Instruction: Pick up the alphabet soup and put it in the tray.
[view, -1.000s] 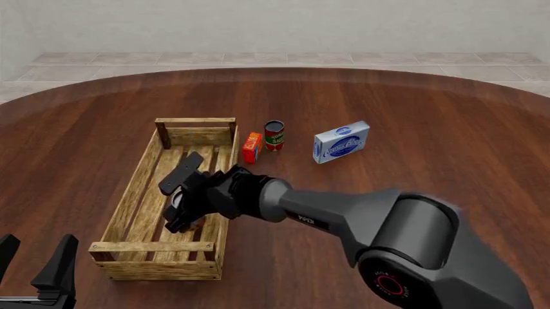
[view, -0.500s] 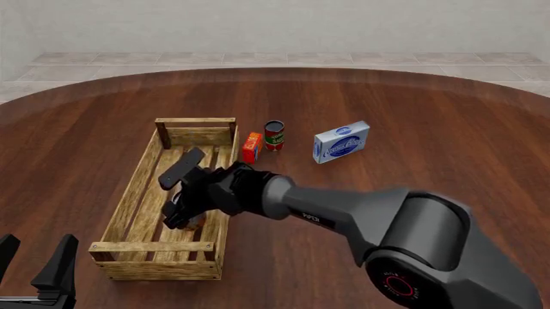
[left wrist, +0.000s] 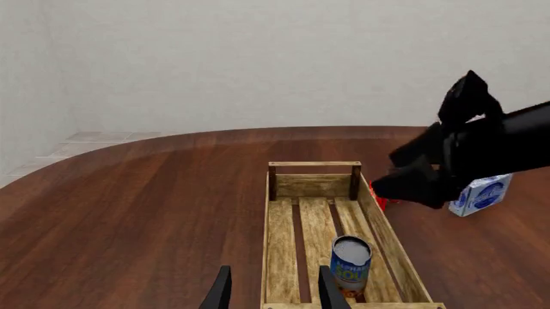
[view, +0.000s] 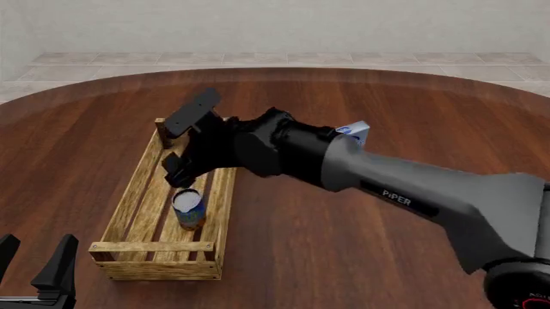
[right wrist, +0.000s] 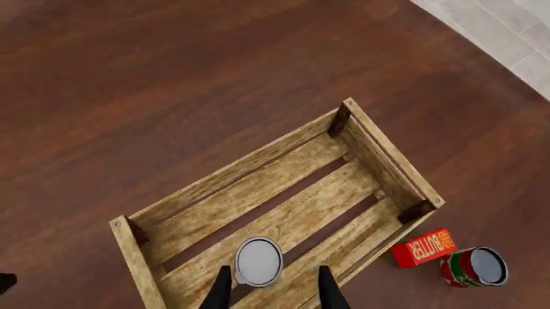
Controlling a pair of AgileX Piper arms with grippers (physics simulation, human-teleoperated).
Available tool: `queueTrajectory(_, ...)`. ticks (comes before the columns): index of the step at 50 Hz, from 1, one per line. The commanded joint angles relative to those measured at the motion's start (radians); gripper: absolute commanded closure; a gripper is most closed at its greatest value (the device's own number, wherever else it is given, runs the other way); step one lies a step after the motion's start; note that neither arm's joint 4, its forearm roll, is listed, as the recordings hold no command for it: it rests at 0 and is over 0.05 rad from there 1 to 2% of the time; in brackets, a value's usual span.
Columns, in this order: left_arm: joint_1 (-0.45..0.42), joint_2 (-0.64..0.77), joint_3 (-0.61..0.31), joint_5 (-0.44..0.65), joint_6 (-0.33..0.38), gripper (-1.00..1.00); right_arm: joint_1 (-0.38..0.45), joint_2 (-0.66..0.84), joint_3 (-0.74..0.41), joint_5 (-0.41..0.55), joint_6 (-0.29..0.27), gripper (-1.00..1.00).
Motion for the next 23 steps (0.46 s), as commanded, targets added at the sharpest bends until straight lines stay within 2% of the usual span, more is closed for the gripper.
queueTrajectory(1, 0.000, 0.000, 0.000, 0.000, 0.000, -1.00, 0.001, -0.220, 0.065, 0.045, -0.007, -1.00)
queueTrajectory(6, 0.000, 0.000, 0.000, 0.000, 0.000, -1.00, 0.003, -0.318, 0.114, 0.050, -0.028, -1.00)
queueTrajectory(23, 0.000, 0.000, 0.000, 0.000, 0.000, -1.00, -0.045, -0.640, 0.292, 0.058, -0.030, -1.00)
